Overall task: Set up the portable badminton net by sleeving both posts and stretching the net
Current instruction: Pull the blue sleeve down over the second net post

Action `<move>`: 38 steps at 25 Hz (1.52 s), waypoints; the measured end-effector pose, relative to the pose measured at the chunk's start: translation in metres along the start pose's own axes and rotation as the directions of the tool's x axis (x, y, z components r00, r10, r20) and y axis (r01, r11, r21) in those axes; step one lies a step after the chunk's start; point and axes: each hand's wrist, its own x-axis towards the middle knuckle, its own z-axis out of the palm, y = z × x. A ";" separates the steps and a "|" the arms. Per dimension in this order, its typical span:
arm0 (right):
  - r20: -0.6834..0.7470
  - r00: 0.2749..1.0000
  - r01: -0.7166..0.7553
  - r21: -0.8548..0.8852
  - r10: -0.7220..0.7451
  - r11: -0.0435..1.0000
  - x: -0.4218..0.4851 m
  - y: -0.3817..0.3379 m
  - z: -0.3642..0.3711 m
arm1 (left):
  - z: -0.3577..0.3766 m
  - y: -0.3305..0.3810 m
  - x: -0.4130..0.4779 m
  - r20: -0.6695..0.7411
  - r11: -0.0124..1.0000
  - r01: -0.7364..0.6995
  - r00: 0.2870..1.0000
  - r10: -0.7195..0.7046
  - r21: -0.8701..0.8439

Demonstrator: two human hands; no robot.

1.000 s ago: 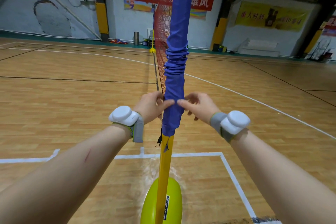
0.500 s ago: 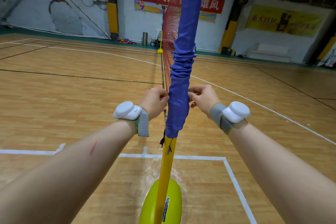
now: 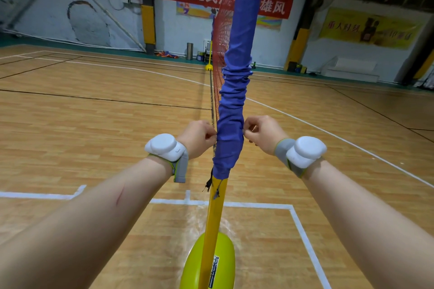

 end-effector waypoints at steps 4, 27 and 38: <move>0.056 0.998 0.012 -0.101 -0.006 0.995 -0.003 -0.003 -0.001 | -0.008 0.004 0.000 0.080 0.992 -0.035 0.997 0.025 0.121; 0.028 0.998 -0.047 -0.242 0.055 0.969 0.010 -0.021 -0.014 | -0.025 0.013 0.005 0.042 0.985 -0.075 0.997 0.069 0.156; -0.179 0.982 -0.045 0.114 0.065 0.992 0.029 -0.042 -0.036 | -0.046 0.030 0.032 -0.388 0.988 -0.094 0.921 0.038 -0.126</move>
